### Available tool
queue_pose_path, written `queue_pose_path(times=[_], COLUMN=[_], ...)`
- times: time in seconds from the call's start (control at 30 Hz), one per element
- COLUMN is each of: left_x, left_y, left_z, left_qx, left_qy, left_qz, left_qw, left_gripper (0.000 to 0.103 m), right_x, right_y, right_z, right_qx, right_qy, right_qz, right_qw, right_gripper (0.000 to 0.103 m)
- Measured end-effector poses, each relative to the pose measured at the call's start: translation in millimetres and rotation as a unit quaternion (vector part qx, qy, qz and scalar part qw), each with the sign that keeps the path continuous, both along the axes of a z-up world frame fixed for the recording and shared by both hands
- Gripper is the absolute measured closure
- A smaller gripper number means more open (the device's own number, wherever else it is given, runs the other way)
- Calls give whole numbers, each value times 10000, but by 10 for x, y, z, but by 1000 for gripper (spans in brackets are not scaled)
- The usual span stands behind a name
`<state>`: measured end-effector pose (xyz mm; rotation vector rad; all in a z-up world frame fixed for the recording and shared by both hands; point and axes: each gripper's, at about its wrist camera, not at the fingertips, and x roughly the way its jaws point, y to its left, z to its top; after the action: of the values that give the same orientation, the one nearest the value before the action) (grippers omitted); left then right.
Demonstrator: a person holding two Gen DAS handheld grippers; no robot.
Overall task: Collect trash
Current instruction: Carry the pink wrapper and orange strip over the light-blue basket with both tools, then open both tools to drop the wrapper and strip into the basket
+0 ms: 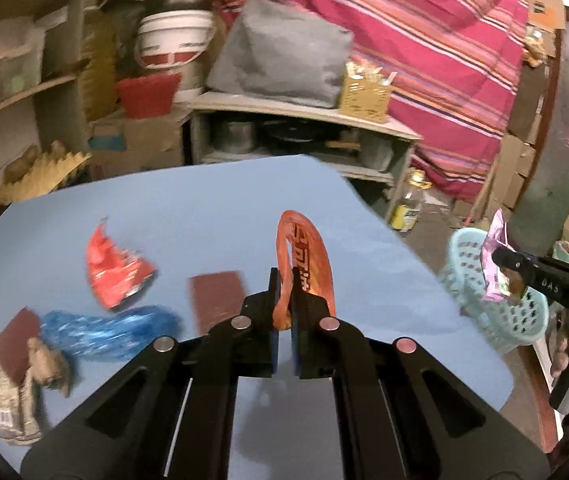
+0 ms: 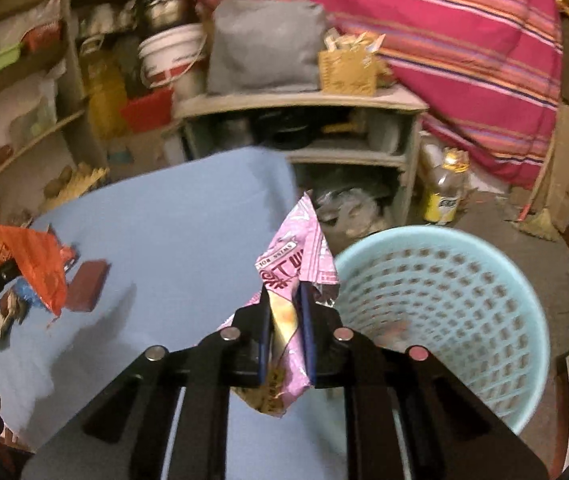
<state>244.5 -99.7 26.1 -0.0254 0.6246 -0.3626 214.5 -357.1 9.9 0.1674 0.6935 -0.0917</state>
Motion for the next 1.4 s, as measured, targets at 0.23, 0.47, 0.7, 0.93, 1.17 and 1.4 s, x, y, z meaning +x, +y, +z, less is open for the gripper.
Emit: queue_pose_path(times=[0.23, 0.47, 0.7, 0.93, 1.17, 1.4], left_x=[16, -34, 22, 161, 181, 4], left_y=[-816, -1727, -2485, -2791, -2645, -2151], left_z=[125, 156, -47, -375, -468, -214], left_qx=[-87, -128, 62, 231, 199, 271], left_qy=[-121, -156, 121, 722, 834, 177], left_qz=[-627, -1299, -1804, -2025, -1899, -1426], left_qw=[9979, 9913, 9835, 9763, 9781, 9893], left_gripper=[100, 100, 100, 78, 44, 13], right_x=[-291, -510, -649, -714, -696, -510], right_y=[-724, -1333, -1657, -1842, -1856, -1611], right_z=[75, 85, 22, -73, -122, -109], right_qx=[185, 633, 852, 1021, 999, 817], right_qy=[-207, -401, -439, -366, -267, -168], right_qz=[-605, -1157, -1479, -1664, -1674, -1420], right_qw=[9978, 9905, 9843, 9801, 9805, 9863], right_gripper=[89, 89, 89, 89, 89, 89])
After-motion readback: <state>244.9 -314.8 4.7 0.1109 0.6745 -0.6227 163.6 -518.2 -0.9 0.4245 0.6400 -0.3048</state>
